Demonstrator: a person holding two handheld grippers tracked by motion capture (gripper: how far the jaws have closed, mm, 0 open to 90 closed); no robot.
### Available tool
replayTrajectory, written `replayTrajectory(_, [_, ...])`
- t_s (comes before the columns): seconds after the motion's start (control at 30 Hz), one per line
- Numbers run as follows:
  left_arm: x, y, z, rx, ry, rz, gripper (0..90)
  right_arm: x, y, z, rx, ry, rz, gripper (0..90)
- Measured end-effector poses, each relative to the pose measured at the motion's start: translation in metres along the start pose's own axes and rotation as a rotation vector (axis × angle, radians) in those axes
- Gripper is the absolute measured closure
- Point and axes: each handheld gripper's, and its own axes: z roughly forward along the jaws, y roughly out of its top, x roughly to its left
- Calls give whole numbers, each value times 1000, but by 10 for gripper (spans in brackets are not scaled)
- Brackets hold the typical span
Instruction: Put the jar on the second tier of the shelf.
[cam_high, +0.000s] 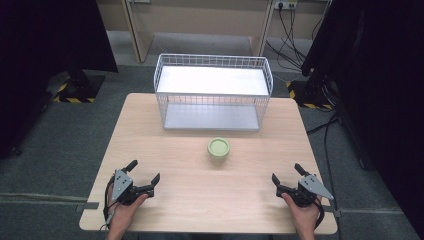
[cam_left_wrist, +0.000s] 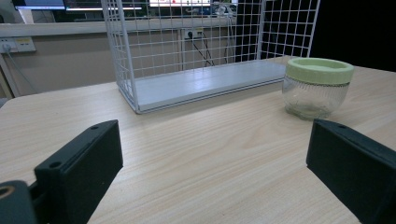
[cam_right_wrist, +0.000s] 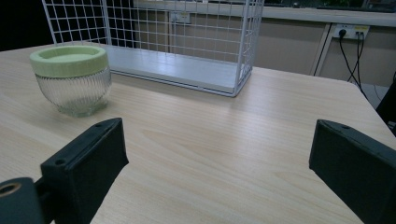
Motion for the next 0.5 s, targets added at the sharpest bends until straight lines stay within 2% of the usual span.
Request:
replayTrajectory(0.17, [0, 0, 0, 0, 2, -1, 31, 3, 5, 0, -15, 10, 2, 39])
replayTrajectory(0.3, [0, 0, -1, -4, 3, 2, 32, 9, 9, 4, -23, 46, 8, 33])
replayTrajectory(0.5, [-1, 0, 0, 1, 4, 7, 31, 25, 17, 18, -15, 107, -15, 33])
